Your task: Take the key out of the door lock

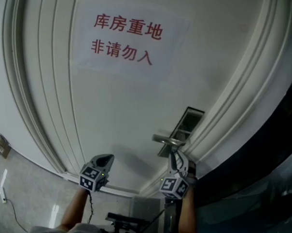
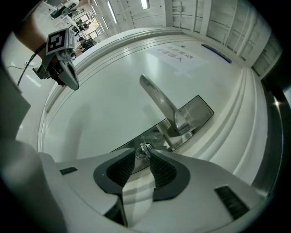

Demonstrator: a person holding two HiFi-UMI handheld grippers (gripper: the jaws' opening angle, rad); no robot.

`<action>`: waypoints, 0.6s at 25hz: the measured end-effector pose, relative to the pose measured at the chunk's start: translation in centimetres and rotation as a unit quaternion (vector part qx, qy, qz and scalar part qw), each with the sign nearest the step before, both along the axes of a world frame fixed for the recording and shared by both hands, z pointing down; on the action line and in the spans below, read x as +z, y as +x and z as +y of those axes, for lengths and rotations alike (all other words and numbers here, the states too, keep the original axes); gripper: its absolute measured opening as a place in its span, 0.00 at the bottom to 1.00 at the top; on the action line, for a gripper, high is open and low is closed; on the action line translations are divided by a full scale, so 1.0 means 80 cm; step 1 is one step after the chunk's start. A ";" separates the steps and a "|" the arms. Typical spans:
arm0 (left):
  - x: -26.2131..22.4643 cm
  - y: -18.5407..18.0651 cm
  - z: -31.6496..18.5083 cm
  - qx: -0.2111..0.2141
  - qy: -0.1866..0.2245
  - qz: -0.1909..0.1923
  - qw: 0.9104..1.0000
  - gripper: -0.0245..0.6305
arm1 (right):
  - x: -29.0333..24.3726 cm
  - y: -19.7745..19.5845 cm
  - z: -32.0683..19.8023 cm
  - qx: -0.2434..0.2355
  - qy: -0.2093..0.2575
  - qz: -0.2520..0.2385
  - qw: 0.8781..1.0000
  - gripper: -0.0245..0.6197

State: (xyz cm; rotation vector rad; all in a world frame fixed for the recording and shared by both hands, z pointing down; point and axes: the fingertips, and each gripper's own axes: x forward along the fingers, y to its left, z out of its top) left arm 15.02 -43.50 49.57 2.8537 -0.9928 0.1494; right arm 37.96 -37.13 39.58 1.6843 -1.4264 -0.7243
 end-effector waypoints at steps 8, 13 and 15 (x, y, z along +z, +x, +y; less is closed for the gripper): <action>0.002 -0.003 -0.010 -0.006 -0.003 0.003 1.000 0.03 | -0.002 0.003 -0.015 0.008 -0.002 0.011 1.000 0.22; 0.003 -0.006 -0.013 -0.010 -0.004 0.005 1.000 0.03 | -0.002 0.003 -0.020 0.011 -0.005 0.030 0.999 0.21; 0.004 -0.006 -0.013 -0.011 -0.004 0.005 1.000 0.03 | -0.001 0.005 -0.021 0.013 -0.008 0.041 0.999 0.21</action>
